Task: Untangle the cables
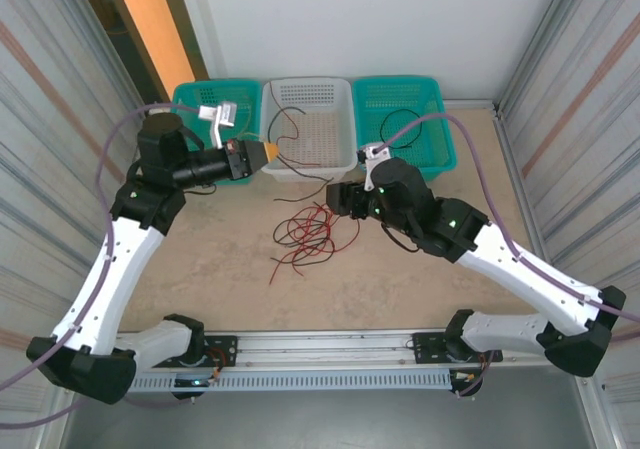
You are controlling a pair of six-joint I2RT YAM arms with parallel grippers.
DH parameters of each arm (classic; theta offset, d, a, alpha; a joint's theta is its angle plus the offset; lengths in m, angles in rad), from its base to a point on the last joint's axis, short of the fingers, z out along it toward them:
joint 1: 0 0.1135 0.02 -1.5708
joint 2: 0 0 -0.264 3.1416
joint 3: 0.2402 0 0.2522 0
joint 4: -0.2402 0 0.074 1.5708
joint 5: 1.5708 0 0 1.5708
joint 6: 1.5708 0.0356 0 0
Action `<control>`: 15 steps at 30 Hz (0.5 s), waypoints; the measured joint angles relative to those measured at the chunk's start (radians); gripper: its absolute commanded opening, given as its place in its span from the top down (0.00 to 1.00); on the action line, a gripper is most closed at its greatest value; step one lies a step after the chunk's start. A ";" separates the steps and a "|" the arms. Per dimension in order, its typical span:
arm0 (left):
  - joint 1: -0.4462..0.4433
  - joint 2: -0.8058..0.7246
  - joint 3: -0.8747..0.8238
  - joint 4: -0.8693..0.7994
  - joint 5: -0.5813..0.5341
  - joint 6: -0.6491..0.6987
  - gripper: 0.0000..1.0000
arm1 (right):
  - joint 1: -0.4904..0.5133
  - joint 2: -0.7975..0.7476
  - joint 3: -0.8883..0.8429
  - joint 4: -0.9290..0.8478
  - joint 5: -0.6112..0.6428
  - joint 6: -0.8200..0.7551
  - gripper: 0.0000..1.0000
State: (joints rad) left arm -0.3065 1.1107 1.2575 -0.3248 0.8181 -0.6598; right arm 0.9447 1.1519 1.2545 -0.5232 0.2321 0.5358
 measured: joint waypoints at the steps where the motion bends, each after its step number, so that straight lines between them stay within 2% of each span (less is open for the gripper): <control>1: 0.000 0.001 -0.021 -0.002 0.008 -0.003 1.00 | 0.010 0.011 0.009 -0.008 0.000 -0.010 0.33; 6: 0.000 0.000 -0.088 0.011 0.047 -0.030 1.00 | 0.031 0.066 0.043 -0.022 -0.025 -0.051 0.37; 15: 0.000 -0.001 -0.093 0.039 0.090 -0.049 1.00 | 0.056 0.146 0.100 -0.034 -0.056 -0.080 0.41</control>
State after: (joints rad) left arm -0.3065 1.1095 1.1648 -0.2855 0.9085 -0.7086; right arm 1.0012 1.2976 1.3544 -0.5571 0.1761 0.4557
